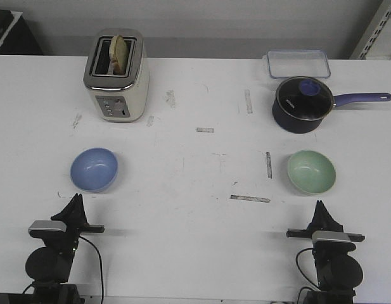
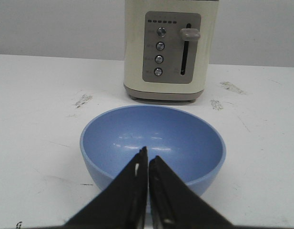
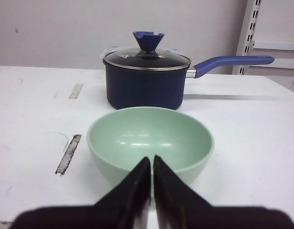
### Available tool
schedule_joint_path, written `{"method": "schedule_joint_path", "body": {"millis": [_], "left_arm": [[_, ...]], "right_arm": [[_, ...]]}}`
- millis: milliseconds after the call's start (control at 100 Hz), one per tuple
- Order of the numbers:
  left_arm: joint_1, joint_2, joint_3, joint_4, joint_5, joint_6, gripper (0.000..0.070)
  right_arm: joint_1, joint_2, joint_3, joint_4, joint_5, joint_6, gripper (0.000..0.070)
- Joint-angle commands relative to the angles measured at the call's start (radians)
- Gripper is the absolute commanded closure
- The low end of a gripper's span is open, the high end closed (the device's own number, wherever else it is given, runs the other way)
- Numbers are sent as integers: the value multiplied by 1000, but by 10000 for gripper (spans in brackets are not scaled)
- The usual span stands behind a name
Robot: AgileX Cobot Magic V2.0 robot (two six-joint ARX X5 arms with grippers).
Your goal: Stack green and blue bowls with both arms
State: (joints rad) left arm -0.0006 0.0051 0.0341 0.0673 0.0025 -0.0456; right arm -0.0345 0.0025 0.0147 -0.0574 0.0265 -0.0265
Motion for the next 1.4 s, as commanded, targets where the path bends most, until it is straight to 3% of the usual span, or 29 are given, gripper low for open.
{"method": "schedule_joint_path", "body": {"millis": [0, 820, 1120, 1390], "left_arm": [[0, -1, -21, 14, 1, 4, 699], [0, -1, -21, 7, 1, 4, 699], [0, -1, -21, 8, 1, 4, 699], [0, -1, -21, 9, 1, 4, 699]], "right_arm": [[0, -2, -2, 12, 0, 7, 696], [-4, -2, -2, 45, 4, 10, 696], [-5, -1, 48, 272, 9, 3, 696], [-5, 212, 415, 61, 31, 3, 695]]}}
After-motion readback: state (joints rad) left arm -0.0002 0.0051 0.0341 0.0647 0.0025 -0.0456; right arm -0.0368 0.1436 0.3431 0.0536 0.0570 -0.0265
